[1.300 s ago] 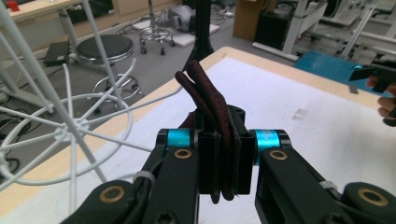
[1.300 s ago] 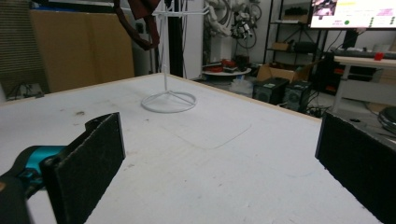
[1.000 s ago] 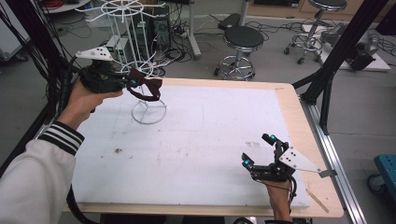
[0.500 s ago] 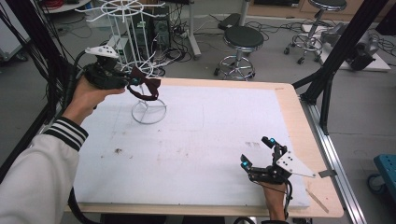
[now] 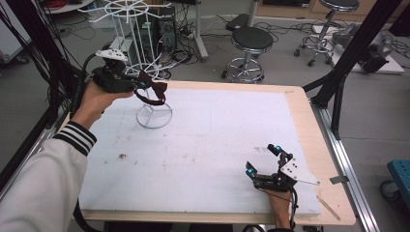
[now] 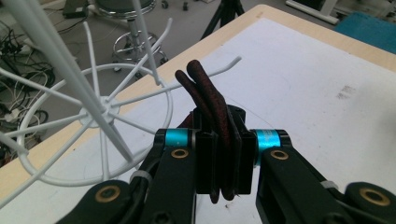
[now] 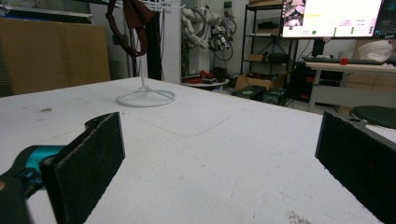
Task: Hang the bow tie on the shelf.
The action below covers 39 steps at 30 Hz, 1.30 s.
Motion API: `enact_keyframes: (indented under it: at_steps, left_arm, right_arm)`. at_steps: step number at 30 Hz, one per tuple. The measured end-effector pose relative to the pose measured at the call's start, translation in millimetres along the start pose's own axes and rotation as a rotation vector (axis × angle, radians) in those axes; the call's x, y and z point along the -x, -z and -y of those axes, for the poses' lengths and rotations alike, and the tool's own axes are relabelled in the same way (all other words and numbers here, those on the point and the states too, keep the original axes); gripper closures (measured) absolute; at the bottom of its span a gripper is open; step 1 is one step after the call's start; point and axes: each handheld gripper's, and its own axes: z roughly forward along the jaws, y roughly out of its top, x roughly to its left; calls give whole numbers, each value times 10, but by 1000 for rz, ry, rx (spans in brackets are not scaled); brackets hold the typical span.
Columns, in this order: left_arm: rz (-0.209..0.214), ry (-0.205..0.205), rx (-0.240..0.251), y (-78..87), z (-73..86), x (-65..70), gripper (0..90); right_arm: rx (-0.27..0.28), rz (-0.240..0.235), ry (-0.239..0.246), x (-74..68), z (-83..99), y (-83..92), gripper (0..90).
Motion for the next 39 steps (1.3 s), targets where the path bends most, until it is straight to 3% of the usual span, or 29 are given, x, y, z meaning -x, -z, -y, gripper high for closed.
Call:
enact_keyframes:
  at_steps: [7,12,16,23,25,29,34,39]
  left_arm:
    - [-17,21,23,18,2,-7,595]
    - [-47,54,30,22,-1,-23,269]
    - [-18,46,75,51,8,-23,148]
    - [29,-8,171,115,70,33,112]
    - [36,-23,177,150,79,44,112]
    - [54,-48,248,255,117,83,111]
    - [56,-81,275,363,274,147,112]
    - [69,-94,347,519,497,202,112]
  right_arm:
    - [-3,1,2,-7,7,-11,7]
    - [-4,4,2,-6,7,-10,7]
    - [-2,3,3,0,8,-11,7]
    - [-13,5,11,-2,16,-10,7]
    - [-13,11,5,6,17,-7,7]
    - [-10,19,2,26,20,-1,7]
    - [-12,24,4,21,20,-3,7]
    - [-13,24,-1,18,22,-5,7]
